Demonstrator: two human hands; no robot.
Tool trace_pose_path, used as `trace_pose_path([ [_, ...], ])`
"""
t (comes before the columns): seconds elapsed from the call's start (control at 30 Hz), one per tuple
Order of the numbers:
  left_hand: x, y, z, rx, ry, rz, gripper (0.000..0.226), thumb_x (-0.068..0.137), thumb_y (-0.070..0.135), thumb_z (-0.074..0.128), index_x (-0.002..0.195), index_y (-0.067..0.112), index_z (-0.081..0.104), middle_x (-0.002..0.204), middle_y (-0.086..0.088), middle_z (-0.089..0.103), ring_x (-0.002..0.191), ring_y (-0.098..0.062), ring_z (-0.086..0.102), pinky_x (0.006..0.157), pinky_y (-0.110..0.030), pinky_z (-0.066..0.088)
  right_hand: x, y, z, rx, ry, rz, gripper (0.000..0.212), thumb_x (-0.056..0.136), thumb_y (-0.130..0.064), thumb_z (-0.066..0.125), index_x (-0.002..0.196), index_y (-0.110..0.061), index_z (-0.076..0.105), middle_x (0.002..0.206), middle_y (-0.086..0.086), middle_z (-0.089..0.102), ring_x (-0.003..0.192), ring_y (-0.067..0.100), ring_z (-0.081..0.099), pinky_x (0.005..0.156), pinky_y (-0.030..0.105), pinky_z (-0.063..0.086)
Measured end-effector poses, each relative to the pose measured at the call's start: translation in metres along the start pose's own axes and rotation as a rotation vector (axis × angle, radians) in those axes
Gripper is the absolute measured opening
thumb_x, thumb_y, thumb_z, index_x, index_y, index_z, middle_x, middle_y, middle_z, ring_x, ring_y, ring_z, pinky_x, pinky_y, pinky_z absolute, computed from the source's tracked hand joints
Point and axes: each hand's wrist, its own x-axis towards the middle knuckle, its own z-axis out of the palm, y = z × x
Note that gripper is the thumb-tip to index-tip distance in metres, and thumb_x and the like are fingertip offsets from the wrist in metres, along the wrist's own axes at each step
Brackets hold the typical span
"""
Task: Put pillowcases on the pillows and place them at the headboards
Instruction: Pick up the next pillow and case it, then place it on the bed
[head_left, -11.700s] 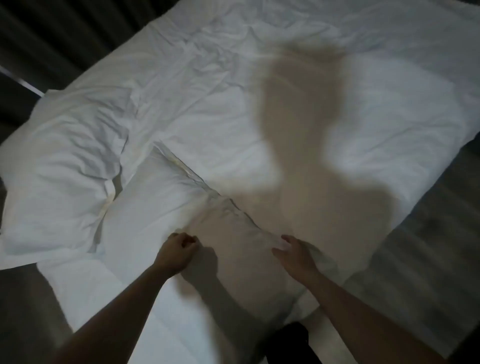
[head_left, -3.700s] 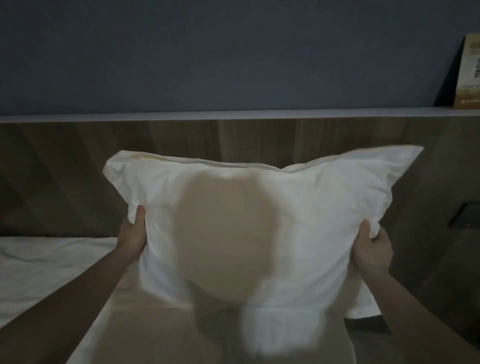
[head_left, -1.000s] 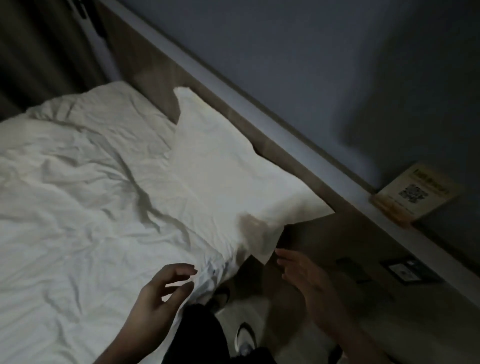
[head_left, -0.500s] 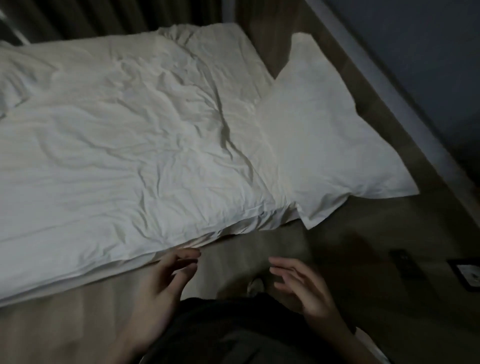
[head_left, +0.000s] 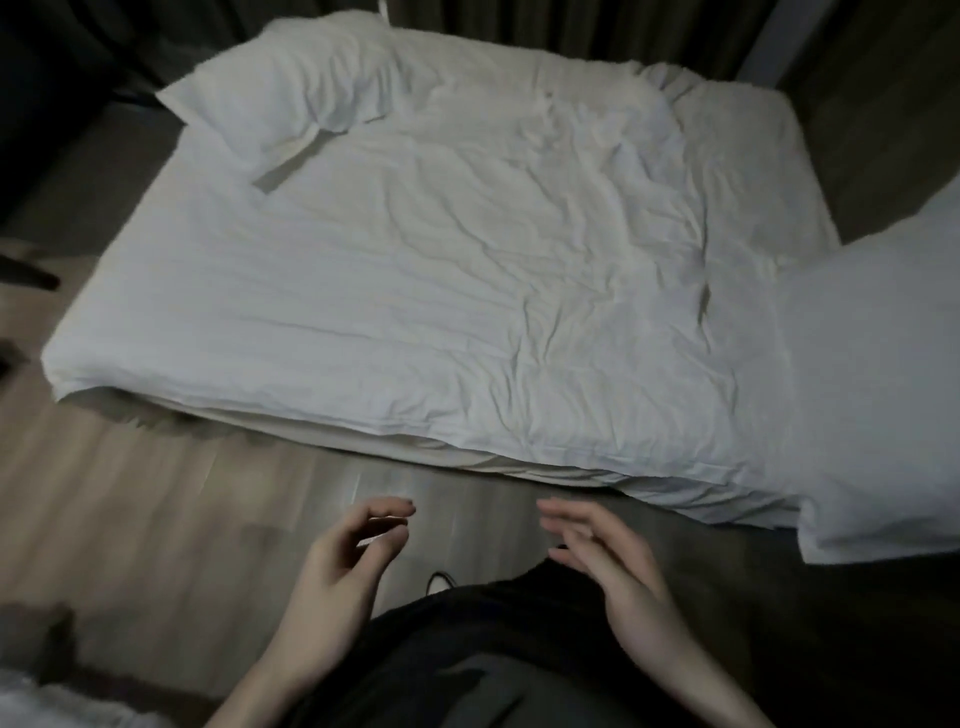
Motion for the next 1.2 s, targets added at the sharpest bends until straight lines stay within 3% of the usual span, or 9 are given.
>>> trace_pose_path([
  [0.1,0.011,-0.003,-0.042,-0.074,0.059,-0.030,0.023,0.100,0.001,0.062,0.104,0.018,0.077,0.111,0.005,0.077,0.107,-0.013,0.071,0.092,-0.020,0.056,0.009,-0.006,0.038,-0.033,-0.040,0.035,0.045,0.082,-0.059,0.069,0.113,-0.028,0.077,0.121,0.002,0.075,0.120,0.017,0.068,0.107,0.051,0.052],
  [0.23,0.033,-0.009,-0.080,-0.095,0.101,-0.048,0.021,0.099,0.003,0.064,0.106,0.018,0.077,0.109,0.002,0.078,0.104,-0.010,0.073,0.095,-0.030,0.058,0.038,-0.020,0.074,-0.079,-0.088,0.063,0.029,0.091,-0.047,0.068,0.112,-0.029,0.078,0.120,0.002,0.075,0.119,0.019,0.068,0.106,0.053,0.053],
  [0.4,0.065,-0.006,-0.116,-0.121,0.142,-0.084,0.024,0.099,0.010,0.066,0.099,0.030,0.078,0.113,0.005,0.077,0.107,-0.010,0.071,0.098,-0.033,0.052,0.095,-0.040,0.122,-0.086,-0.142,0.064,0.039,0.087,-0.055,0.068,0.114,-0.028,0.077,0.116,0.005,0.075,0.116,0.019,0.069,0.105,0.054,0.052],
  [0.5,0.089,-0.003,-0.148,-0.140,0.240,-0.105,0.020,0.099,0.013,0.069,0.099,0.031,0.078,0.113,0.005,0.077,0.107,-0.012,0.071,0.102,-0.038,0.052,0.138,-0.052,0.160,-0.093,-0.220,0.071,0.022,0.092,-0.037,0.067,0.108,-0.028,0.078,0.114,0.008,0.074,0.115,0.020,0.069,0.104,0.054,0.053],
  [0.7,0.132,0.010,-0.219,-0.121,0.367,-0.117,0.024,0.098,0.009,0.068,0.100,0.031,0.077,0.114,0.007,0.078,0.108,-0.014,0.070,0.106,-0.052,0.051,0.215,-0.094,0.245,-0.080,-0.344,0.041,0.033,0.083,-0.050,0.064,0.107,-0.031,0.078,0.108,0.014,0.074,0.110,0.030,0.068,0.103,0.058,0.051],
  [0.83,0.155,0.014,-0.266,-0.146,0.400,-0.098,0.012,0.093,0.024,0.071,0.099,0.031,0.078,0.116,0.007,0.078,0.111,-0.017,0.070,0.103,-0.044,0.052,0.254,-0.116,0.288,-0.104,-0.355,0.058,0.027,0.088,-0.043,0.062,0.109,-0.032,0.076,0.110,0.010,0.074,0.111,0.028,0.068,0.105,0.055,0.051],
  [0.97,0.187,0.008,-0.318,-0.132,0.352,-0.109,0.023,0.097,0.006,0.069,0.096,0.027,0.079,0.112,0.007,0.079,0.108,-0.019,0.071,0.089,-0.025,0.054,0.278,-0.134,0.335,-0.095,-0.326,0.045,0.029,0.086,-0.045,0.062,0.107,-0.032,0.077,0.111,0.011,0.073,0.111,0.024,0.069,0.103,0.051,0.053],
  [1.07,0.213,0.005,-0.367,-0.109,0.278,-0.095,0.016,0.096,0.004,0.069,0.096,0.016,0.079,0.109,0.005,0.079,0.105,-0.017,0.071,0.084,-0.011,0.051,0.287,-0.130,0.378,-0.029,-0.223,0.063,0.021,0.091,-0.030,0.063,0.104,-0.025,0.079,0.109,0.007,0.075,0.112,0.020,0.070,0.097,0.039,0.058],
  [1.2,0.248,-0.003,-0.451,-0.091,0.158,-0.043,0.019,0.097,0.008,0.071,0.096,0.025,0.080,0.106,0.001,0.078,0.096,-0.012,0.070,0.087,-0.020,0.053,0.287,-0.114,0.458,0.026,-0.096,0.126,0.018,0.099,-0.002,0.060,0.103,-0.009,0.076,0.109,-0.002,0.076,0.111,0.018,0.070,0.092,0.035,0.060],
])
